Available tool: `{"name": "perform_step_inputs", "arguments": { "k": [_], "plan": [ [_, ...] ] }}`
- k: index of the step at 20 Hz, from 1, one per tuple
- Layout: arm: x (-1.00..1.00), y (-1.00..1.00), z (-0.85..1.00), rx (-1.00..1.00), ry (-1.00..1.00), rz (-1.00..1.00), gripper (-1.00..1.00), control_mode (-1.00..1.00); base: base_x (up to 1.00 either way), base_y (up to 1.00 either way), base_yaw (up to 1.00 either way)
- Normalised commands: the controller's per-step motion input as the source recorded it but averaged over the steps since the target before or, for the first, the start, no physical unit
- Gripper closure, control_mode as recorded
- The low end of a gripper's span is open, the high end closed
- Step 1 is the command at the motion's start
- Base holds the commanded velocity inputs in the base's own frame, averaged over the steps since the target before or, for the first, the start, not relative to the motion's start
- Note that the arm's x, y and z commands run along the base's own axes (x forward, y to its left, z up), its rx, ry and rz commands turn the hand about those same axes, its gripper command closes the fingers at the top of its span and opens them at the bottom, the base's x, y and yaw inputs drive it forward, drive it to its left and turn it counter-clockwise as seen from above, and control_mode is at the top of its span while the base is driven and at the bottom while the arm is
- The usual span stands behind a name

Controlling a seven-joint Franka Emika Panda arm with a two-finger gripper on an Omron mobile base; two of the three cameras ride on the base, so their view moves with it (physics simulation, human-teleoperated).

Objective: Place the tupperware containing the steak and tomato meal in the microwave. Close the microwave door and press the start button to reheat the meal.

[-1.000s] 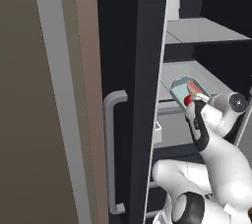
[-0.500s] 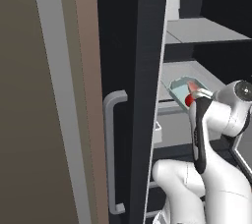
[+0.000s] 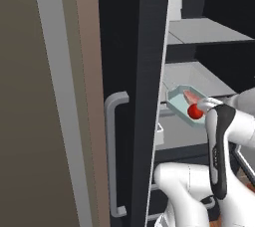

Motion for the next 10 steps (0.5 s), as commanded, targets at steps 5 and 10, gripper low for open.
{"name": "perform_step_inputs", "arguments": {
  "k": [5, 10],
  "plan": [
    [-0.18, 0.24, 0.00, 0.00, 0.00, 0.09, 1.00, -1.00, 0.00, 0.00, 0.00],
    [0.00, 0.03, 0.00, 0.00, 0.00, 0.00, 1.00, -1.00, 0.00, 0.00, 0.00]
  ]
}}
